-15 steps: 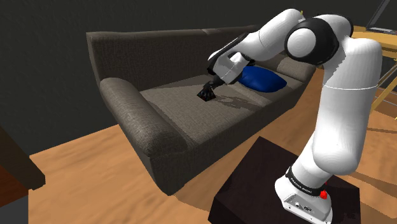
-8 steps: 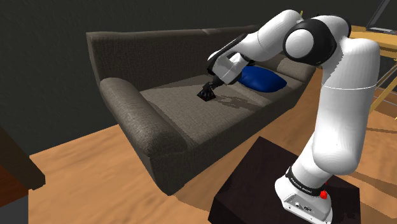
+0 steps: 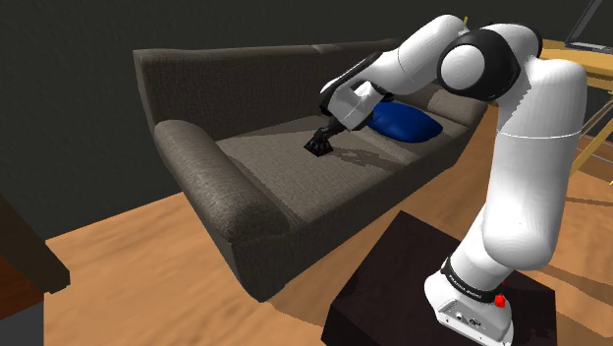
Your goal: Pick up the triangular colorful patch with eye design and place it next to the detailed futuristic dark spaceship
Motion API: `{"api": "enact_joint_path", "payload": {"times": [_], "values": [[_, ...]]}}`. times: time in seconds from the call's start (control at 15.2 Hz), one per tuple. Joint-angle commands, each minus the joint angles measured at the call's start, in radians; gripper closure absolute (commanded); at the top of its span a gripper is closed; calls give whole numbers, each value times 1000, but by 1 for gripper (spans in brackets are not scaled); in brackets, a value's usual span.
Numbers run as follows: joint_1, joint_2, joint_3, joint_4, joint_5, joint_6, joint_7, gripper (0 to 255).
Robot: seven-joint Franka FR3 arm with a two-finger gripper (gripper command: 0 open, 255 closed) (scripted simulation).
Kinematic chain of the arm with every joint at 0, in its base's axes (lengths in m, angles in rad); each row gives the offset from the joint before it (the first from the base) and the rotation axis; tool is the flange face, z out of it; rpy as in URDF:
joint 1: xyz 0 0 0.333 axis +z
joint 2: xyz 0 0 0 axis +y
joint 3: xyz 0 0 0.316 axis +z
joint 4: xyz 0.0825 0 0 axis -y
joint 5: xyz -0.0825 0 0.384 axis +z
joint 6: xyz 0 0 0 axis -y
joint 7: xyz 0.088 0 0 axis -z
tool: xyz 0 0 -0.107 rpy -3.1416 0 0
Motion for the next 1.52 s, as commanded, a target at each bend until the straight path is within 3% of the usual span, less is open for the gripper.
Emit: {"api": "enact_joint_path", "payload": {"times": [0.0, 0.07, 1.45], "values": [[0, 1, 0, 0, 0, 0, 0, 255], [-1, 2, 0, 0, 1, 0, -1, 255], [145, -196, -195, -17, -464, -135, 420, 255]]}}
